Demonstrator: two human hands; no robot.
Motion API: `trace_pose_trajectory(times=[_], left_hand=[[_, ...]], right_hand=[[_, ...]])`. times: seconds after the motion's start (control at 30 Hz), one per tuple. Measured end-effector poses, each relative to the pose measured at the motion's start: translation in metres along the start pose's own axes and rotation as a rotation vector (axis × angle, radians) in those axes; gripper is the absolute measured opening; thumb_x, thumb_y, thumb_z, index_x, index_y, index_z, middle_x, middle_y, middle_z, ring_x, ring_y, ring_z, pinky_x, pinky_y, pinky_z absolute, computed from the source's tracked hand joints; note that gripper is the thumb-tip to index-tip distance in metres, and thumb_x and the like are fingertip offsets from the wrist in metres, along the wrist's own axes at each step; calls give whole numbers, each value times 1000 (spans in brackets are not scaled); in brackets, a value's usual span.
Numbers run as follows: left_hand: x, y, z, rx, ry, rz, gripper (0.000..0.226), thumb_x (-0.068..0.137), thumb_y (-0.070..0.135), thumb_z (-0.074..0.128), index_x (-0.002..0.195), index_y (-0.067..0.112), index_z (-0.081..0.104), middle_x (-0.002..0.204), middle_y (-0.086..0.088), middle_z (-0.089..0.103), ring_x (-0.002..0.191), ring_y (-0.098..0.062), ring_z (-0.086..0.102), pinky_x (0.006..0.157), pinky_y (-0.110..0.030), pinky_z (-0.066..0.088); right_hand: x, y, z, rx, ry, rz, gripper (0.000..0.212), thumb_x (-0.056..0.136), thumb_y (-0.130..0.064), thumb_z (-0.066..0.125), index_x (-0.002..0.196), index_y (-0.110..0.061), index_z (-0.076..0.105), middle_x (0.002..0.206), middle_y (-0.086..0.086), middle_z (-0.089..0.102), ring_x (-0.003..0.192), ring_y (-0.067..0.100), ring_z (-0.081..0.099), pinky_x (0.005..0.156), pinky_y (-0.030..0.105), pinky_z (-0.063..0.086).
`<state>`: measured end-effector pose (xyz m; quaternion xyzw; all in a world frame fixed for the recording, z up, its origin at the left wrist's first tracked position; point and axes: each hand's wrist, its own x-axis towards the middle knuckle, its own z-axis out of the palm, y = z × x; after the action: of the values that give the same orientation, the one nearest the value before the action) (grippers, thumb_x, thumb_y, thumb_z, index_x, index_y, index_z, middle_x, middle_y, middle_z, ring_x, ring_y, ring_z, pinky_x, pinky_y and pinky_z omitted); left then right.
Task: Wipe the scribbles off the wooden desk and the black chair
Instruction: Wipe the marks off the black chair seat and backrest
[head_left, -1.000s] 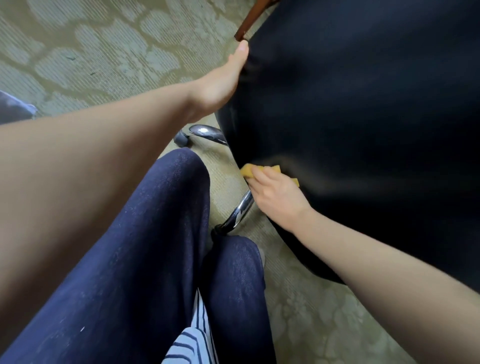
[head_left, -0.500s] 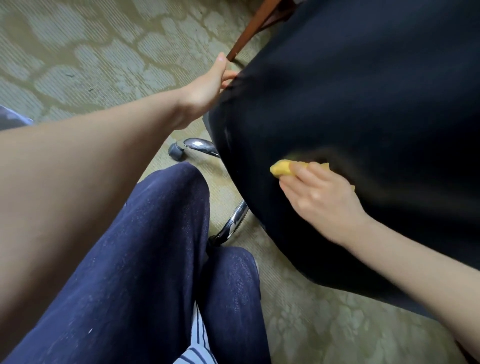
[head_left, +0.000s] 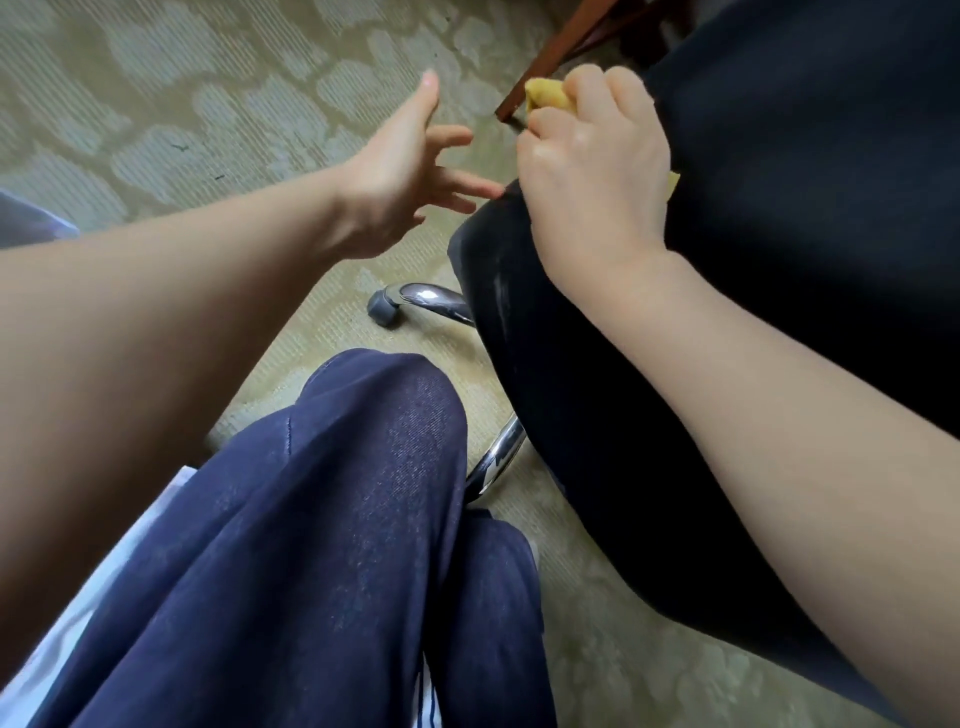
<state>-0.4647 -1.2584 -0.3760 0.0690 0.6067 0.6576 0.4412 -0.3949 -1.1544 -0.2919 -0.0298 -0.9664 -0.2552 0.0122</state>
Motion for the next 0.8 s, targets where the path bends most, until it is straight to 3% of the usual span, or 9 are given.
trace_pose_trajectory(times=[0.07, 0.2, 0.3, 0.4, 0.47, 0.6, 0.8], left_hand=[[6, -7, -5, -4, 127, -9, 63, 98, 55, 3, 144, 24, 33, 105, -3, 70, 107, -16, 57, 109, -42, 21], [14, -22, -14, 21, 224, -61, 61, 99, 54, 7, 139, 23, 40, 115, -3, 58, 101, -18, 52, 97, -34, 34], [21, -27, -22, 47, 250, -84, 59, 99, 53, 7, 135, 22, 44, 118, -3, 58, 108, -18, 51, 81, -26, 33], [27, -25, -27, 58, 285, -76, 56, 100, 50, 8, 130, 21, 47, 120, -3, 57, 105, -14, 50, 68, -18, 31], [30, -22, -27, 57, 287, -58, 55, 101, 48, 9, 128, 21, 48, 120, -3, 57, 102, -11, 49, 70, -19, 32], [31, -13, -19, 68, 264, -24, 53, 101, 46, 11, 126, 22, 50, 120, 1, 56, 107, -11, 49, 90, -29, 29], [14, 5, 0, 105, 188, 32, 52, 101, 48, 12, 129, 27, 50, 126, 4, 53, 120, -13, 45, 94, -30, 26]], right_hand=[[13, -9, 12, -29, -154, -84, 27, 94, -6, 38, 102, -6, 64, 112, 13, 56, 116, 30, 41, 93, 36, 28], [42, -32, 37, -178, -284, -186, 15, 88, -13, 52, 100, -12, 61, 105, 11, 63, 110, 31, 46, 89, 39, 31], [53, -46, 57, -179, -363, -227, 18, 88, -16, 54, 105, -15, 60, 111, 9, 62, 112, 30, 47, 90, 37, 31], [50, -55, 78, -232, -378, -386, 24, 93, -16, 45, 111, -15, 62, 113, 5, 62, 113, 28, 43, 90, 36, 30], [43, -58, 91, -276, -371, -485, 27, 96, -17, 42, 114, -13, 62, 113, 4, 60, 113, 27, 41, 90, 35, 30], [33, -61, 105, -377, -329, -580, 30, 97, -17, 40, 116, -12, 63, 114, 2, 62, 113, 26, 40, 94, 35, 30], [2, -61, 111, -458, -382, -680, 25, 95, -22, 47, 113, -20, 64, 112, -5, 60, 116, 21, 41, 99, 32, 28]])
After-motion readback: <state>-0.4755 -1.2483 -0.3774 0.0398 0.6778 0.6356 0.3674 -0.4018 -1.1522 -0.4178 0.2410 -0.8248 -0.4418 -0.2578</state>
